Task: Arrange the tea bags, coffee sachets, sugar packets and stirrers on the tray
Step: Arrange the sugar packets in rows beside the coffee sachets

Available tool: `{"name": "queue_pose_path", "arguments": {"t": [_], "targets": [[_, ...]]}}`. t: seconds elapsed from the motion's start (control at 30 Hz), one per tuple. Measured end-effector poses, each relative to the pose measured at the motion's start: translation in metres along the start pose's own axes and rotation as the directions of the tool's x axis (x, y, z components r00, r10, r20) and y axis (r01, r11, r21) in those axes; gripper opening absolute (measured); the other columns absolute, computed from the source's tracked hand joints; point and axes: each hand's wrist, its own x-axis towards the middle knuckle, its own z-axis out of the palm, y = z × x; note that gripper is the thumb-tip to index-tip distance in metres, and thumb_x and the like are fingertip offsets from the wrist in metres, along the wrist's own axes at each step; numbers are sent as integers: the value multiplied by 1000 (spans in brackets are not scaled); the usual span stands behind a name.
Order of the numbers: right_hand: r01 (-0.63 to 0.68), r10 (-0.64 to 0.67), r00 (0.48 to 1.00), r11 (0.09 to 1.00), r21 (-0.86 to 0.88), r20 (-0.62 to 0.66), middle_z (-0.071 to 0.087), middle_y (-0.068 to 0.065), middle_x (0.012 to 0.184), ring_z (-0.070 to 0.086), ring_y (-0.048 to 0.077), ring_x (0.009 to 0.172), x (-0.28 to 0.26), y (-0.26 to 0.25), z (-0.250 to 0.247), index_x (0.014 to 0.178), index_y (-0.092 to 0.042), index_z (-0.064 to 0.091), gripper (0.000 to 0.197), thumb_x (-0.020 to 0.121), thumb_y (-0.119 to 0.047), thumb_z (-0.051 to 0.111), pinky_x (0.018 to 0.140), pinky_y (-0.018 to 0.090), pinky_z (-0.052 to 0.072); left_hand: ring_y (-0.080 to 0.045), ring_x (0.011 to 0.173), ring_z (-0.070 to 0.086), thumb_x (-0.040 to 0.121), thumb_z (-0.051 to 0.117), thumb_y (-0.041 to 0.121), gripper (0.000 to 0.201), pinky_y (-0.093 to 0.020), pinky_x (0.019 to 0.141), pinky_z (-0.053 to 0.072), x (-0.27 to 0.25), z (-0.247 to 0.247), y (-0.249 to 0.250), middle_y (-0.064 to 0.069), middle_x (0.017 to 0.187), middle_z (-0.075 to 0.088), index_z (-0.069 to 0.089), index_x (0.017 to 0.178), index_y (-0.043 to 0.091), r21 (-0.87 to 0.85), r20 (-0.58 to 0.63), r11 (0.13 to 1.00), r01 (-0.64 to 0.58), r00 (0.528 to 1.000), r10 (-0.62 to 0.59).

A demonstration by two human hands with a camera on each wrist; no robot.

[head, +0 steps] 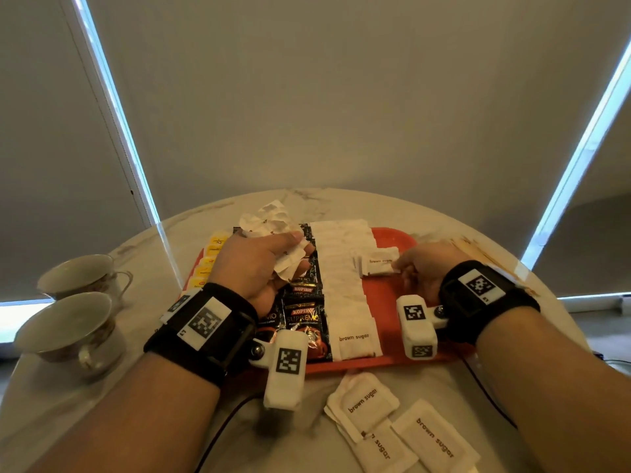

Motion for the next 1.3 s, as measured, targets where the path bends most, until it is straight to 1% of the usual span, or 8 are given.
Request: {"name": "queue_pose_path", "arguments": {"t": [0.2,0.33,0.57,0.83,0.97,1.03,1.13,1.3], "targets": [[-10,6,999,995,-101,-35,56,7,59,51,16,50,-2,1,2,85,0,60,16,81,5,74,65,31,44,-24,72,76,91,74,2,13,-30,55,62,2,-1,1,-16,79,77,67,102,1,7,-4,1000,-2,1000,2],[12,-16,999,993,-116,-34,55,7,60,50,17,52,-2,-1,3,76,-1,57,21,83,6,75,63,30,47,-24,70,76,92,74,3,14,-29,55,62,3,-3,1,-17,81,77,67,104,-1,18,-5,1000,1,1000,-1],[29,-36,998,987,-160,-42,59,6,55,56,18,56,-1,-1,3,87,1,67,5,86,3,71,80,33,46,-27,79,75,93,73,3,12,-36,69,60,5,-4,-1,-12,77,78,67,103,5,20,-5,1000,-19,1000,19],[44,-46,999,985,-169,-9,63,11,66,60,21,60,0,2,1,85,-1,63,8,88,0,71,80,36,48,-24,72,76,92,73,3,17,-29,54,61,4,-5,1,-17,83,78,67,108,3,18,-9,1000,1,1000,-1],[103,-108,994,984,-144,-29,70,17,78,63,29,70,4,3,1,87,1,66,19,84,-14,77,86,43,55,-23,71,76,92,74,4,23,-28,52,59,5,-6,2,-20,90,78,66,113,3,11,-23,1000,7,1000,-7],[138,-147,989,972,-192,-34,73,18,82,61,31,70,2,2,1,94,1,71,26,84,-21,77,79,41,54,-24,73,77,92,74,4,21,-30,54,60,5,-6,2,-19,88,78,67,111,3,8,-23,1000,6,1000,-6],[140,-138,990,976,-169,20,68,9,76,52,20,56,-2,0,6,98,-1,71,17,89,-16,73,62,33,45,-25,75,77,92,74,3,14,-33,62,63,6,-5,1,-14,81,78,68,104,5,25,-22,1000,3,1000,-3],[112,-102,989,990,-90,103,66,7,81,47,13,55,-2,2,16,103,-2,70,14,94,-13,68,57,27,40,-24,72,76,93,73,4,13,-31,61,62,4,-5,0,-15,81,78,67,104,6,34,-19,999,5,1000,-5]]}}
